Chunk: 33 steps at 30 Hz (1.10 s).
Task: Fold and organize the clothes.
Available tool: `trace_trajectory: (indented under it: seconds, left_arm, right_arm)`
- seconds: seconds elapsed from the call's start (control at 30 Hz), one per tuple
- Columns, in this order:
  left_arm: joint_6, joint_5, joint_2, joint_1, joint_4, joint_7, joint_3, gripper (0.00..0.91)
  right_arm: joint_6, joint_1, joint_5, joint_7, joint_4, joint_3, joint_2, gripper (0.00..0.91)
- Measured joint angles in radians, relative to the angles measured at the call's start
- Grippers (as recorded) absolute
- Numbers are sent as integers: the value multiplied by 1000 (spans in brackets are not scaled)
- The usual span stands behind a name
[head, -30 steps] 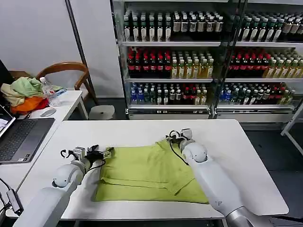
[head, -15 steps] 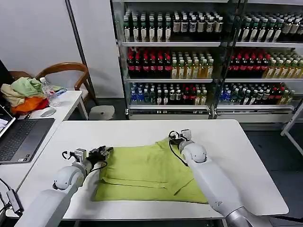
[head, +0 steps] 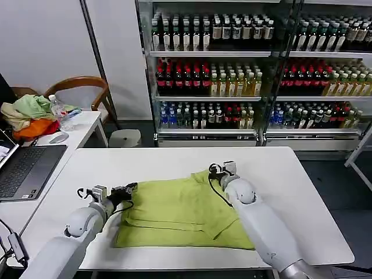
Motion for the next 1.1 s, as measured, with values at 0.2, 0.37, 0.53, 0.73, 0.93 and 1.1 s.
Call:
trace_trajectory:
  seconds: [0.2,0.37,0.53,0.73,0.93,1.1]
  left_arm:
    - [-30,-22,27,49,-60,1,-31,40]
    - [-54,-32,39,109,-123,1,-66,50]
    - [-77,-32,41,173,-183,0,-99,50]
    - [-103,-27,52,236,-232,-2,-127,50]
    - [-122,-16,56,288,-266,-3,-145,40]
    - [-135,-7,61,324,-290,-4,-158,40]
  right_arm:
    - [-6,-80,16,15,147,27,-54,0]
    - [-6,-159,24,26,265,56,-94,0]
    - [-7,-246,29,36,377,88,-135,0]
    - [-6,-346,27,42,488,123,-168,0]
    - [-2,-433,17,47,582,154,-198,0]
    - [-1,-492,7,53,645,171,-216,0]
